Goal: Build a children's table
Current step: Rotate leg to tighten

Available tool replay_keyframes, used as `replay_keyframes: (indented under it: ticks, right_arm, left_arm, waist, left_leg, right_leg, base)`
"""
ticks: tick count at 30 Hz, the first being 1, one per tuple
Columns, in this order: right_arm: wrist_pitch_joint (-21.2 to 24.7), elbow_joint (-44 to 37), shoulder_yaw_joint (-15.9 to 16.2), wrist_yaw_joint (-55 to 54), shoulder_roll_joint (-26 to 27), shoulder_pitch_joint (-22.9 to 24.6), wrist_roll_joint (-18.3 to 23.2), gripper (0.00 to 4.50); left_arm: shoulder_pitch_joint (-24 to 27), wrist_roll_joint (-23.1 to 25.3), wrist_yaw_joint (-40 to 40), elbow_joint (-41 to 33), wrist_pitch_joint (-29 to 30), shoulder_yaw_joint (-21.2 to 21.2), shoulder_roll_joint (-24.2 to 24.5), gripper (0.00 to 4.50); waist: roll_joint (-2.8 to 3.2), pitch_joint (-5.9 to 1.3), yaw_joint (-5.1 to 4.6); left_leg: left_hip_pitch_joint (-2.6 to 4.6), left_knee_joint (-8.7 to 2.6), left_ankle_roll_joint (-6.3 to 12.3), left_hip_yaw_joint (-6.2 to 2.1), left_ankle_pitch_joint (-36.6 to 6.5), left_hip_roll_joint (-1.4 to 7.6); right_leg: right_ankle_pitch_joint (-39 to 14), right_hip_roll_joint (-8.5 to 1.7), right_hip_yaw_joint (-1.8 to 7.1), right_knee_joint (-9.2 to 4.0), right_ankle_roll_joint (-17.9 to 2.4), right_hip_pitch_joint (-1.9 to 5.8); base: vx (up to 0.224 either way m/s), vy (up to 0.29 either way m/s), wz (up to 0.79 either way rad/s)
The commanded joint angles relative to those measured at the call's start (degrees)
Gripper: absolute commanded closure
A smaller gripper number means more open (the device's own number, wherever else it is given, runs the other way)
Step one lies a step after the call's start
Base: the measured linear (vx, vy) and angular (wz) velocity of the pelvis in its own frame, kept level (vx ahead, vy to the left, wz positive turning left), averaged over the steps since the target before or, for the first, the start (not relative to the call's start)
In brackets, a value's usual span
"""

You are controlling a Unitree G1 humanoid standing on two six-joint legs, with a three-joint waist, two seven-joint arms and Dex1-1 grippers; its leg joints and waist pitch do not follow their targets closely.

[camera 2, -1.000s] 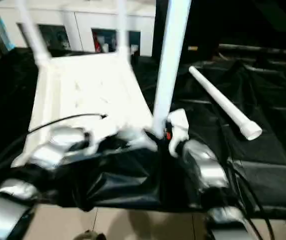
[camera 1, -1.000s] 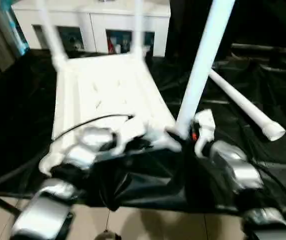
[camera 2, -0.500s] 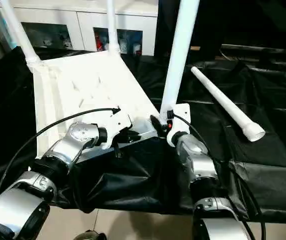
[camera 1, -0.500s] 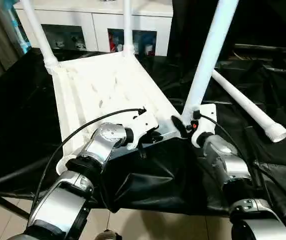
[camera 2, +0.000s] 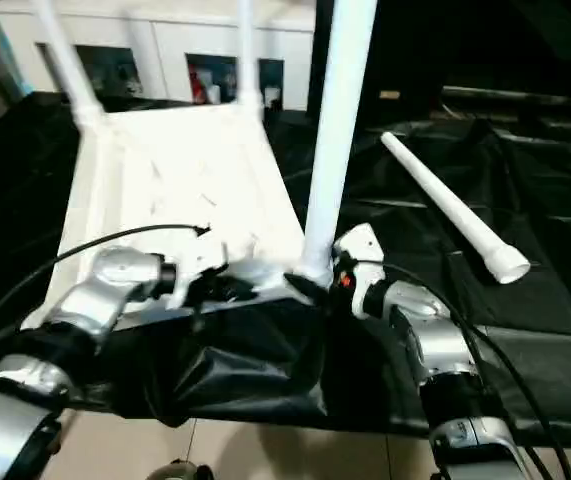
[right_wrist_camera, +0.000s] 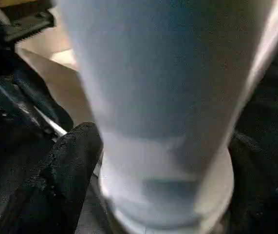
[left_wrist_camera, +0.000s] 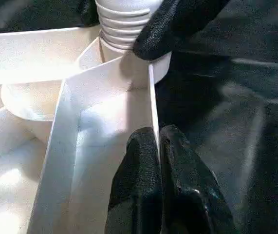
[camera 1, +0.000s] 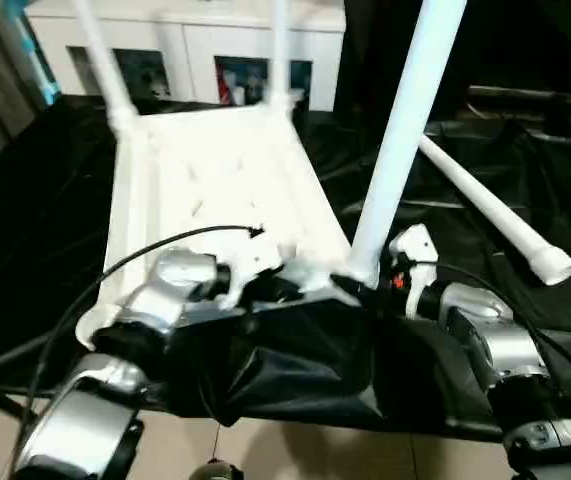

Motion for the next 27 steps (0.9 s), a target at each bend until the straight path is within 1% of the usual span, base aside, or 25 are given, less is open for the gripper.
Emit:
replay_keyframes:
  ticks: [1, 2, 4, 5, 7, 8, 9, 13, 15, 16, 17, 18, 19, 20, 22, 23, 24, 25, 26, 27]
  right_arm:
    - [0.79, -1.42, 1.65, 1.96, -0.23, 0.4, 0.25, 1.01]
    - [0.7, -1.34, 1.87, 2.12, -0.41, 0.41, -0.17, 1.01]
    - [0.09, -0.84, 2.33, 2.22, -0.53, 0.48, -1.04, 1.26]
    - [0.16, -0.81, 2.33, 2.24, -0.48, 0.51, -0.96, 1.26]
    - [0.41, -0.86, 2.37, 2.36, -0.34, 0.59, -0.79, 1.48]
    - [0.61, -0.94, 2.43, 2.52, -0.29, 0.66, -0.66, 1.53]
    - [0.8, -1.29, 2.66, 2.67, -0.15, 0.97, -0.57, 1.59]
    - [1.36, -1.65, 2.63, 1.28, 0.68, 1.63, -0.61, 1.67]
    - [1.25, -0.35, 1.8, -3.22, 2.2, 1.43, -1.29, 1.7]
    - [0.92, 1.51, 0.73, -8.52, 3.85, 0.93, -2.23, 1.7]
    - [0.79, 2.37, 0.23, -10.87, 4.58, 0.68, -2.63, 1.7]
    - [0.82, 3.73, -0.6, -14.19, 5.6, 0.22, -2.97, 1.7]
    - [0.85, 4.64, -1.16, -16.39, 6.26, -0.12, -3.13, 1.7]
    - [1.06, 6.07, -2.25, -20.25, 7.36, -0.77, -3.24, 1.71]
    - [1.48, 8.54, -4.4, -26.78, 9.31, -2.08, -2.98, 1.71]
    - [1.87, 10.32, -6.09, -31.53, 11.03, -3.25, -2.43, 1.71]
    - [1.87, 10.32, -6.09, -31.53, 11.03, -3.25, -2.43, 1.71]
    - [1.46, 11.75, -6.51, -35.0, 13.07, -4.47, -2.57, 1.71]
    - [0.77, 12.08, -6.0, -35.74, 13.76, -4.86, -3.26, 1.71]
    - [0.17, 12.22, -5.24, -35.7, 14.22, -5.15, -4.03, 1.71]
  left_arm:
    - [0.33, -3.83, -1.86, -2.1, -0.83, 0.61, -0.95, 4.5]
    - [0.4, -3.82, -1.95, -2.11, -0.81, 0.72, -0.81, 4.5]
    - [0.45, -3.46, -1.61, -1.73, -1.02, 1.0, -0.52, 4.5]
    - [0.45, -3.35, -1.41, -1.66, -1.04, 1.05, -0.47, 4.5]
    - [0.45, -3.34, -1.32, -1.63, -1.0, 1.1, -0.46, 4.5]
    - [0.47, -3.4, -1.37, -1.68, -0.93, 1.13, -0.43, 4.5]
    - [0.56, -3.48, -1.38, -1.85, -0.85, 1.22, -0.43, 4.5]
    - [0.72, -3.14, -0.3, -1.92, -0.86, 1.46, -0.78, 4.5]
    - [0.25, -2.38, 2.49, -1.12, -0.87, 1.59, -1.54, 4.5]
    - [-0.48, -1.01, 5.79, 0.09, -0.89, 1.4, -2.29, 4.5]
    - [-0.8, -0.35, 7.23, 0.66, -0.92, 1.25, -2.62, 4.5]
    - [-1.45, 0.62, 9.73, 1.67, -0.54, 1.1, -3.27, 4.5]
    - [-1.9, 1.2, 11.38, 2.35, -0.29, 1.02, -3.73, 4.5]
    - [-2.59, 1.7, 13.36, 3.29, 0.36, 1.0, -4.61, 4.5]
    - [-3.88, 2.22, 16.73, 4.75, 1.31, 1.16, -6.36, 4.5]
    - [-4.96, 2.59, 19.11, 5.65, 1.86, 1.09, -8.03, 4.5]
    - [-4.96, 2.59, 19.11, 5.65, 1.86, 1.09, -8.03, 4.5]
    - [-6.07, 3.19, 21.35, 6.51, 2.35, 0.61, -10.13, 4.5]
    - [-6.4, 3.33, 21.94, 6.74, 2.44, 0.45, -10.95, 4.5]
    - [-6.61, 3.37, 22.21, 6.86, 2.29, 0.33, -11.59, 4.5]
  waist:
    - [-0.52, -3.74, 0.12]
    - [-0.59, -3.69, 0.13]
    - [-0.66, -3.77, 0.2]
    - [-0.68, -3.73, 0.19]
    - [-0.79, -3.79, 0.23]
    - [-0.73, -3.77, 0.25]
    - [-0.81, -3.8, 0.27]
    - [-0.75, -3.81, 0.3]
    - [-0.78, -3.74, 0.25]
    - [-0.71, -3.69, 0.11]
    - [-0.71, -3.5, -0.26]
    - [-0.75, -3.46, -0.3]
    - [-0.77, -3.26, -0.55]
    - [-0.57, -3.38, -0.55]
    - [-0.57, -3.35, -0.66]
    - [-0.32, -3.46, -0.7]
    - [-0.32, -3.46, -0.7]
    - [-0.27, -3.56, -0.65]
    - [-0.22, -3.62, -0.65]
    - [-0.29, -3.63, -0.66]
  left_leg:
    - [1.48, -3.6, 3.04, -1.67, -12.62, 3.98]
    - [1.49, -3.59, 2.95, -1.61, -12.54, 3.92]
    - [1.43, -3.49, 2.81, -1.6, -11.86, 3.83]
    - [1.41, -3.5, 2.86, -1.59, -11.87, 3.79]
    - [1.35, -3.45, 3.09, -1.6, -11.37, 3.76]
    - [1.35, -3.44, 3.21, -1.62, -11.19, 3.77]
    - [1.38, -3.42, 3.27, -1.58, -11.17, 3.77]
    - [1.35, -3.43, 3.47, -1.62, -10.9, 3.8]
    - [1.37, -3.47, 3.26, -1.63, -11.42, 3.77]
    - [1.44, -3.66, 2.69, -1.73, -11.87, 3.88]
    - [1.52, -3.81, 1.76, -1.78, -13.42, 3.74]
    - [1.62, -3.9, 1.13, -1.88, -14.15, 3.71]
    - [1.84, -4.09, -0.11, -1.97, -16.35, 3.68]
    - [1.89, -4.06, -0.44, -2.02, -16.45, 3.7]
    - [2.12, -4.19, -1.07, -2.03, -17.12, 3.76]
    - [1.96, -4.21, -1.03, -2.05, -16.39, 3.69]
    - [1.96, -4.21, -1.03, -2.05, -16.39, 3.69]
    - [2.11, -4.09, -0.94, -1.93, -15.92, 3.62]
    - [1.98, -4.06, -0.93, -1.93, -15.41, 3.57]
    - [1.82, -4.1, -0.84, -1.95, -14.88, 3.59]
  right_leg:
    - [-6.59, -4.72, 2.38, -4.48, -14.42, 1.76]
    - [-6.3, -4.68, 2.4, -4.49, -14.49, 1.67]
    - [-5.46, -4.76, 2.42, -4.37, -14.45, 1.79]
    - [-5.47, -4.74, 2.43, -4.4, -14.4, 1.77]
    - [-5.25, -4.77, 2.39, -4.34, -14.31, 1.88]
    - [-5.26, -4.78, 2.37, -4.35, -14.27, 1.85]
    - [-5.27, -4.77, 2.37, -4.36, -14.25, 1.83]
    - [-5.05, -4.72, 2.35, -4.29, -14.14, 1.8]
    - [-5.98, -4.78, 2.37, -4.42, -14.09, 1.76]
    - [-7.05, -4.85, 2.44, -4.51, -13.87, 1.6]
    - [-9.32, -4.89, 2.55, -4.78, -13.62, 1.39]
    - [-10.99, -5.0, 2.52, -4.93, -13.35, 1.44]
    - [-15.27, -5.07, 2.63, -5.47, -12.27, 1.38]
    - [-15.6, -5.17, 2.71, -5.4, -12.11, 1.34]
    - [-15.77, -5.06, 2.79, -5.53, -11.82, 1.11]
    - [-14.15, -5.03, 2.82, -5.37, -11.78, 1.19]
    - [-14.15, -5.03, 2.82, -5.37, -11.78, 1.19]
    - [-11.92, -4.87, 2.85, -5.3, -11.94, 1.15]
    - [-10.85, -4.85, 2.85, -5.19, -12.05, 1.28]
    - [-9.84, -4.83, 2.81, -5.07, -12.16, 1.42]
  base:
    - [0.0, 0.0, 0.0]
    - [0.0, 0.0, 0.0]
    - [0.0, 0.0, 0.0]
    - [0.0, 0.0, 0.0]
    - [0.0, 0.0, 0.0]
    - [0.0, 0.0, 0.0]
    - [0.0, 0.0, 0.0]
    - [0.0, 0.0, 0.0]
    - [0.0, 0.0, 0.0]
    - [0.0, 0.0, 0.0]
    - [0.0, 0.0, 0.0]
    - [0.0, 0.0, 0.0]
    - [0.0, 0.0, 0.0]
    - [0.0, 0.0, 0.0]
    - [0.0, 0.0, 0.0]
    - [0.0, 0.0, 0.0]
    - [0.0, 0.0, 0.0]
    - [0.0, 0.0, 0.0]
    - [0.0, 0.0, 0.0]
    - [0.0, 0.0, 0.0]
